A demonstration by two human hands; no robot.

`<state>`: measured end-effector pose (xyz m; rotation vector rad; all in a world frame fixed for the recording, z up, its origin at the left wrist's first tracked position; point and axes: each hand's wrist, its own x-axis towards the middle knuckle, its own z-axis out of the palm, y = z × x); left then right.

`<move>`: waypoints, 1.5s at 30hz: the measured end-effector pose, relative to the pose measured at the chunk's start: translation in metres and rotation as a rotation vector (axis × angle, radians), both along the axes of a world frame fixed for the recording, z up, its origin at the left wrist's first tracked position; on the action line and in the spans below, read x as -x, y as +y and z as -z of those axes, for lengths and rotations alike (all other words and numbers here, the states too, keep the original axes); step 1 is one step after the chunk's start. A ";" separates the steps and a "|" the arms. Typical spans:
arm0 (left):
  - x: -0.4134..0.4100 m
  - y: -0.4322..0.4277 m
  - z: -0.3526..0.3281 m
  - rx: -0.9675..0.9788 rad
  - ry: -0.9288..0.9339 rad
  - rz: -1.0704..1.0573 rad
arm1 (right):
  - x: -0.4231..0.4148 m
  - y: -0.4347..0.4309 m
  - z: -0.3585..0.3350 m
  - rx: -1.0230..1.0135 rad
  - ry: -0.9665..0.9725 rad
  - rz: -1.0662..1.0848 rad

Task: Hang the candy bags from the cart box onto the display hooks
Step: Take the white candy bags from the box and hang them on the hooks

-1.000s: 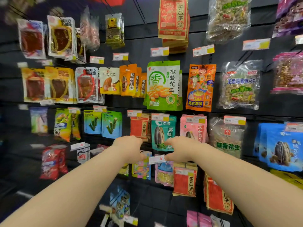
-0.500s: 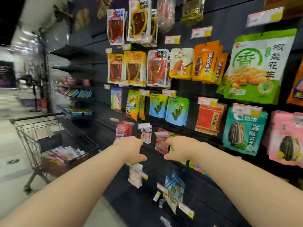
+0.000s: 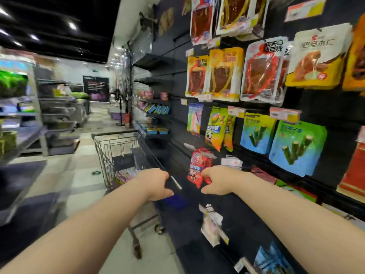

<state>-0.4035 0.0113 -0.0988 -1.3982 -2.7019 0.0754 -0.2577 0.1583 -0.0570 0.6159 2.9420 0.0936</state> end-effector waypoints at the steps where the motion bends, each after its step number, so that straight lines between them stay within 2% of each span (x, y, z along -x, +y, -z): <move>1: 0.009 0.003 0.002 0.000 -0.006 -0.013 | 0.012 0.007 0.002 0.002 -0.004 -0.022; 6: 0.055 -0.002 0.019 0.006 -0.046 -0.107 | 0.083 0.025 0.020 0.037 -0.031 -0.122; 14: 0.160 -0.059 0.045 0.041 -0.079 -0.264 | 0.205 -0.014 0.053 0.090 -0.043 -0.235; 25: 0.325 -0.110 0.060 0.052 -0.090 -0.193 | 0.359 -0.065 0.083 0.147 -0.031 -0.140; 34: 0.408 -0.093 0.077 0.034 -0.135 -0.089 | 0.440 -0.056 0.092 0.160 -0.078 -0.083; 45: 0.544 -0.044 0.087 0.082 -0.127 -0.162 | 0.597 0.010 0.126 0.213 -0.084 -0.121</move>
